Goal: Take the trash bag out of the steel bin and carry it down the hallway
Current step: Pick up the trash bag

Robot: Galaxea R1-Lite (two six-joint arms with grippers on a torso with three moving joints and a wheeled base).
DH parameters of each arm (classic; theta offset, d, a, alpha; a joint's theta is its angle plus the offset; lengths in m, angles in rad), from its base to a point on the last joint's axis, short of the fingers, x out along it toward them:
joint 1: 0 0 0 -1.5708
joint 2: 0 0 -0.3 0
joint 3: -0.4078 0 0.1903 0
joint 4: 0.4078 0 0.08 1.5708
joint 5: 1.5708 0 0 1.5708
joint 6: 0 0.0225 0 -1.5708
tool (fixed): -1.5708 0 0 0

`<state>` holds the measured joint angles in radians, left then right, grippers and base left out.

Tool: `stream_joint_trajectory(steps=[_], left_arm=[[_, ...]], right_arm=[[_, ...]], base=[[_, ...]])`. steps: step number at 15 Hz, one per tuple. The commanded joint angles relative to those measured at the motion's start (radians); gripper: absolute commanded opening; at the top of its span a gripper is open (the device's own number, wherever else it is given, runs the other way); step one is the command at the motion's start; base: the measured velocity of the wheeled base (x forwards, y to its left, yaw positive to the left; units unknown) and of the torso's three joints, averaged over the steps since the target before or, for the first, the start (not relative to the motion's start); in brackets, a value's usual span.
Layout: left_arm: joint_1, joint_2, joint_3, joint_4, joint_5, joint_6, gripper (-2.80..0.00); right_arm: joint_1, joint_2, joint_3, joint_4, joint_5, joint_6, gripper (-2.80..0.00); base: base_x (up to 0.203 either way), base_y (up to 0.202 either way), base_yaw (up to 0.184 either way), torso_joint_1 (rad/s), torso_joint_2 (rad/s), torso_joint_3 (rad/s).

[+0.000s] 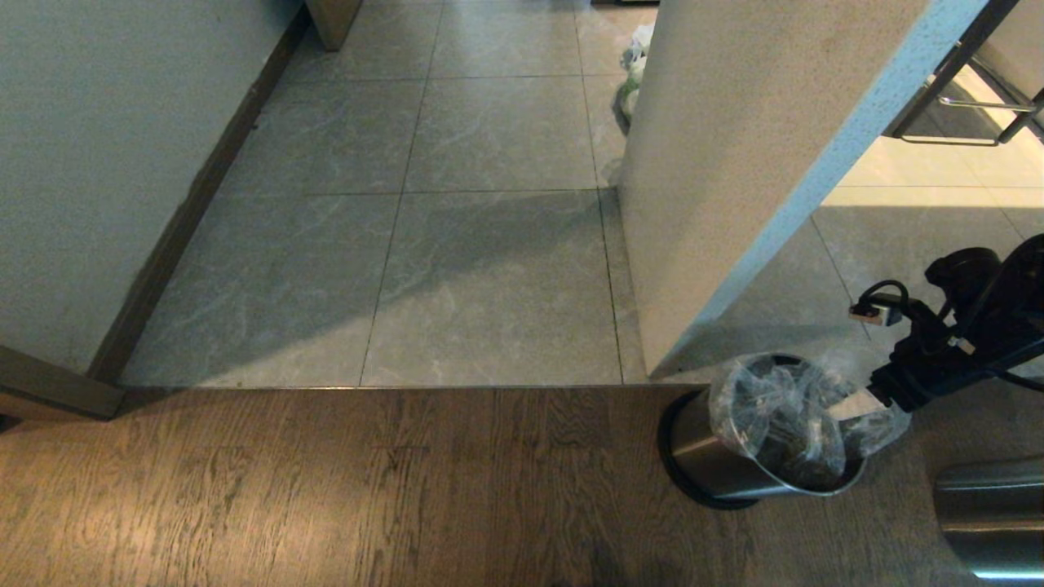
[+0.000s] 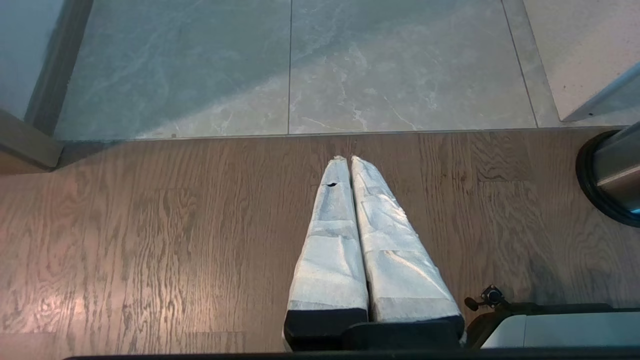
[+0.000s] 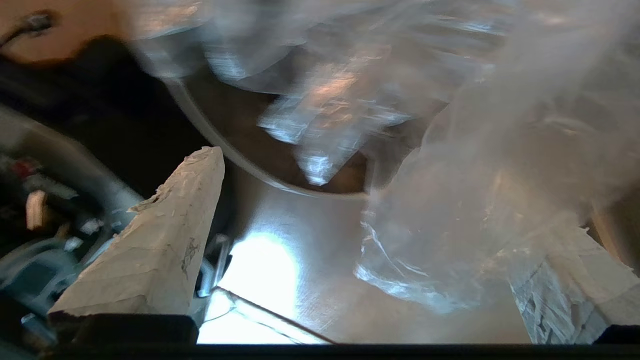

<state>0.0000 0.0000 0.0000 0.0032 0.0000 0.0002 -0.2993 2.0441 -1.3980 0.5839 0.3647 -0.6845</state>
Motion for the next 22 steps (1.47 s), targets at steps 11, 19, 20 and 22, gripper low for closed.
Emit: stream_joint_trajectory(steps=[11,19,20,22], left_arm=[[0.0,0.0,0.0,0.0,0.0,0.0,-2.8],[0.0,0.0,0.0,0.0,0.0,0.0,-2.8],[0.0,0.0,0.0,0.0,0.001,0.0,-2.8],[0.0,0.0,0.0,0.0,0.001,0.0,-2.8]], right_arm=[[0.101,0.091,0.038,-0.078,-0.038,0.094,0.0],[0.127,0.136,0.031,-0.116,-0.025,0.145,0.0],[0.127,0.134,0.031,-0.118,-0.014,0.154,0.0],[0.131,0.138,0.031,-0.115,0.007,0.193,0.0]], base=[[0.0,0.0,0.0,0.0,0.0,0.0],[0.0,0.0,0.0,0.0,0.0,0.0],[0.0,0.0,0.0,0.0,0.0,0.0],[0.0,0.0,0.0,0.0,0.0,0.0]])
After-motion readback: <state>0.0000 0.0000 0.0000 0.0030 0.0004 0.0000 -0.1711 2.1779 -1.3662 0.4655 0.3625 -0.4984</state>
